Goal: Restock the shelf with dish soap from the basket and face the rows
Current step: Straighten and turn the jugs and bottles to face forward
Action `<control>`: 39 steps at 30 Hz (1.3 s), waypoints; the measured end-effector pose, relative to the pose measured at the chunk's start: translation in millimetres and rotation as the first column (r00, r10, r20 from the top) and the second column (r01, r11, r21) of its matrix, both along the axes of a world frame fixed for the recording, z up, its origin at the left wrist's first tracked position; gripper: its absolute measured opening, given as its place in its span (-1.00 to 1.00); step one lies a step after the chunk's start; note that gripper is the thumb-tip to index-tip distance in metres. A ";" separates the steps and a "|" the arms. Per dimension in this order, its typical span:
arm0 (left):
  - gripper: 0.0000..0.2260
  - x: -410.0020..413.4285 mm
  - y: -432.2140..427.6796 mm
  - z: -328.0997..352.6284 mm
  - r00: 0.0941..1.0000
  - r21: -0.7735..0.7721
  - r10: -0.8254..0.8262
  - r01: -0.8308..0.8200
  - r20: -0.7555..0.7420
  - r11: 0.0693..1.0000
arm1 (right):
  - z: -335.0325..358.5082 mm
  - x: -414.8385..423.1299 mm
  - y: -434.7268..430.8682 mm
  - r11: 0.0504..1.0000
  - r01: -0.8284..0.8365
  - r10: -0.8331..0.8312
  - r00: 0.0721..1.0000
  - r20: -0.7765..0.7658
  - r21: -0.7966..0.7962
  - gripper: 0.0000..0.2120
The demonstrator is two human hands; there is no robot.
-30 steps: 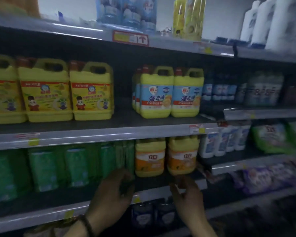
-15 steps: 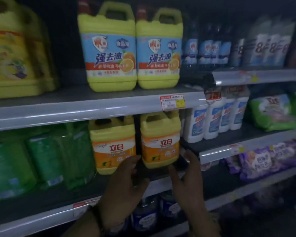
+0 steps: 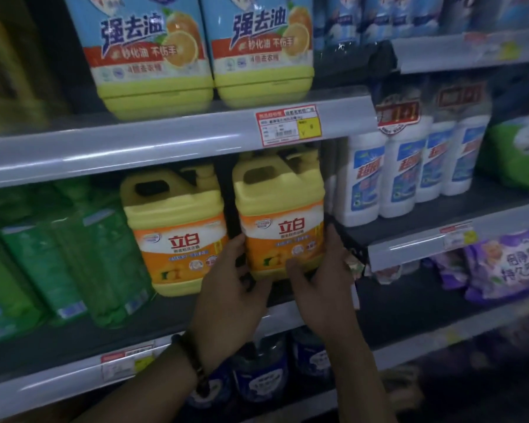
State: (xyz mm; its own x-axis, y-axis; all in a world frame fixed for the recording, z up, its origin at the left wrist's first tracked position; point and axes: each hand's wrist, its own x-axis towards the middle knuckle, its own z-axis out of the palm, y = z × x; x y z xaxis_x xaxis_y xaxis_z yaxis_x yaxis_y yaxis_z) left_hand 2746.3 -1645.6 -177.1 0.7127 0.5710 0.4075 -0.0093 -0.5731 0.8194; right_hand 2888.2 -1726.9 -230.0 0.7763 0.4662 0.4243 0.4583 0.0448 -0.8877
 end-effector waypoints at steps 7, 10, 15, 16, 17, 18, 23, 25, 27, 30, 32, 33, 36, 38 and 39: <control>-0.38 4.5 9.2 -10.0 0.999 0.027 0.004 -0.003 -0.035 1.000 | -2.3 -5.0 -13.1 0.997 0.061 -0.060 0.998 0.015 -0.050 -0.02; -0.42 12.1 16.3 -10.5 0.999 0.020 -0.021 0.021 -0.024 1.000 | -0.9 -12.1 -22.9 0.991 0.117 -0.111 0.989 0.094 -0.064 -0.03; -0.36 24.9 16.8 -7.7 1.000 -0.017 -0.019 0.019 0.004 1.000 | -4.6 -9.1 -33.7 0.982 0.153 -0.140 0.983 0.117 -0.108 -0.13; -0.37 26.0 15.6 -8.0 1.000 -0.024 -0.012 0.012 0.005 1.000 | -6.1 -9.4 -34.8 0.983 0.154 -0.142 0.983 0.117 -0.098 -0.15; -0.39 26.6 14.5 -8.9 1.000 -0.044 -0.003 0.002 -0.002 0.999 | -7.0 -10.1 -35.4 0.987 0.139 -0.130 0.986 0.107 -0.084 -0.19; -0.40 27.6 13.3 -9.1 1.000 -0.083 0.003 -0.003 -0.004 0.997 | -8.3 -10.6 -35.7 0.993 0.100 -0.095 0.992 0.084 -0.056 -0.26; -0.50 37.6 8.0 -5.1 0.999 -0.219 -0.051 0.047 -0.014 0.975 | -13.5 -10.4 -39.6 0.998 0.063 -0.063 0.998 0.009 -0.010 -0.33; -0.52 41.5 1.4 0.1 0.993 -0.181 -0.104 0.091 -0.060 0.979 | -17.4 -9.2 -42.4 0.998 0.054 -0.053 0.998 0.027 -0.036 -0.28; -0.48 43.7 -2.5 2.9 0.989 -0.164 -0.121 0.106 -0.087 0.981 | -22.1 -9.6 -44.9 1.000 0.008 -0.008 0.999 0.039 -0.004 -0.35; -0.39 49.6 2.7 4.4 0.993 -0.162 -0.070 0.054 -0.095 0.985 | -27.6 -14.6 -44.0 0.999 -0.032 0.031 0.999 0.039 0.037 -0.37; -0.33 54.2 7.2 6.1 0.991 -0.162 -0.058 0.038 -0.120 0.986 | -32.6 -18.8 -41.7 0.997 -0.058 0.058 0.998 0.006 0.053 -0.36; -0.33 56.5 8.2 7.5 0.990 -0.168 -0.060 0.039 -0.127 0.985 | -34.7 -21.1 -40.8 0.997 -0.050 0.049 0.999 0.017 0.054 -0.36; -0.45 62.4 9.6 12.4 0.988 -0.178 -0.096 0.074 -0.120 0.981 | -38.5 -27.3 -38.8 0.996 0.081 -0.085 0.980 0.181 0.033 -0.48; -0.53 63.8 14.7 12.2 0.985 -0.177 -0.128 0.107 -0.112 0.978 | -37.6 -29.8 -38.0 0.989 0.139 -0.148 0.947 0.284 0.052 -0.55; -0.51 63.9 18.5 10.4 0.987 -0.178 -0.124 0.104 -0.107 0.979 | -36.7 -30.8 -36.8 0.988 0.145 -0.156 0.937 0.312 0.058 -0.58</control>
State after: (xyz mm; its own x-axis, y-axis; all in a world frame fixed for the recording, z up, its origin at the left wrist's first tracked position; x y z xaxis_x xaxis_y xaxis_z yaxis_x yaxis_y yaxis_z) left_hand 2810.2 -1627.0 -166.7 0.8139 0.5372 0.2212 0.0348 -0.4251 0.9045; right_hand 2857.3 -1763.7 -266.8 0.6608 0.3356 0.6714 0.7173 -0.0189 -0.6965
